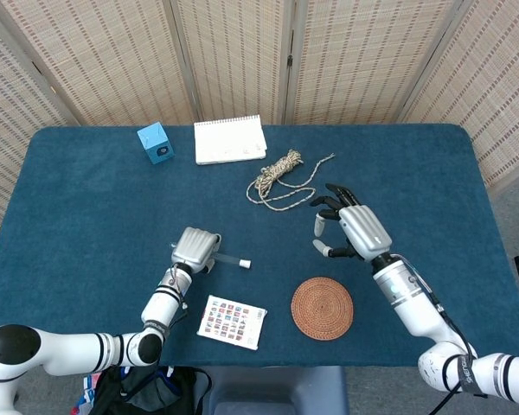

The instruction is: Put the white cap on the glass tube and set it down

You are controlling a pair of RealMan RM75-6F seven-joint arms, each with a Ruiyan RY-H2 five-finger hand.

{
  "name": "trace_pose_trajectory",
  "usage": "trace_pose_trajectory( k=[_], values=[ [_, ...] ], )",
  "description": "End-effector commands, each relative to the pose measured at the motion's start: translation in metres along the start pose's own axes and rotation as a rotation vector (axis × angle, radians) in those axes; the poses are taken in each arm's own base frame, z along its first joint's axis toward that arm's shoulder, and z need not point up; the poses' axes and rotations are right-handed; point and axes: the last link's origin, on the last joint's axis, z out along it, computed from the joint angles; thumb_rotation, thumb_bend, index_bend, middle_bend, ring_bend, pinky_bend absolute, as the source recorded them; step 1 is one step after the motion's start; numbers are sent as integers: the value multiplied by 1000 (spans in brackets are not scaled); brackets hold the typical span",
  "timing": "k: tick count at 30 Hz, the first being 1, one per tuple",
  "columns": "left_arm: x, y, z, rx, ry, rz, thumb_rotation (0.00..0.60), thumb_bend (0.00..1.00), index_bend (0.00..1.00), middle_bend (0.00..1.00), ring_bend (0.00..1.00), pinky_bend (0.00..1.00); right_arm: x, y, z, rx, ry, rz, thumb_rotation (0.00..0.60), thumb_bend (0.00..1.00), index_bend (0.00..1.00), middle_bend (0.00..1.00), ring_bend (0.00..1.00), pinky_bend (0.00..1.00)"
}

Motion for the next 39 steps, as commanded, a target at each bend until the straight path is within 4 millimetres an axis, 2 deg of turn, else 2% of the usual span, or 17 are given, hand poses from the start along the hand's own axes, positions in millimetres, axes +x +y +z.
trace_pose_trajectory(
  k=[1,8,12,16,17,21,24,26,31,33,36,39],
  values=[
    [-1,1,1,5,-9,5,600,404,407,969,990,1000,-1,2,0,-5,-1,1,600,275,562,241,0,0],
    [4,-4,-3,17,-3,-24,600,403,344,969,990,1000,2,6,-1,-14,6,-3,600,274,555,241,0,0],
    [17,-13,-12,22,27,-93,600,403,323,965,984,1000,8,12,-6,-33,8,-32,600,275,555,241,0,0],
    [34,-32,-30,32,76,-153,600,403,300,943,960,1000,17,24,-16,-71,-4,-92,600,316,548,242,4,7],
    [37,-37,-35,37,88,-159,600,403,294,923,938,1000,19,27,-19,-81,-4,-108,600,343,544,246,17,33],
    [46,-64,-60,61,157,-186,600,403,271,830,819,991,29,41,-34,-124,13,-177,600,425,526,322,166,249],
    [48,-93,-85,90,225,-212,600,403,270,723,713,917,36,55,-52,-158,37,-216,600,448,500,383,267,385],
    [47,-110,-99,108,264,-215,600,403,270,661,662,855,40,62,-63,-171,55,-237,600,453,484,398,284,414],
    [36,-147,-138,155,334,-229,600,403,282,537,540,742,43,79,-93,-199,69,-295,600,458,412,402,286,416],
    [31,-158,-152,171,352,-231,600,403,280,484,482,681,44,84,-104,-208,70,-319,600,458,372,391,271,407],
    [22,-171,-174,197,393,-224,600,403,271,422,412,589,43,90,-122,-222,80,-346,600,458,328,355,224,342],
    [15,-181,-197,222,442,-222,600,403,262,383,368,525,42,93,-140,-235,98,-342,600,458,324,346,212,330]
  ],
)
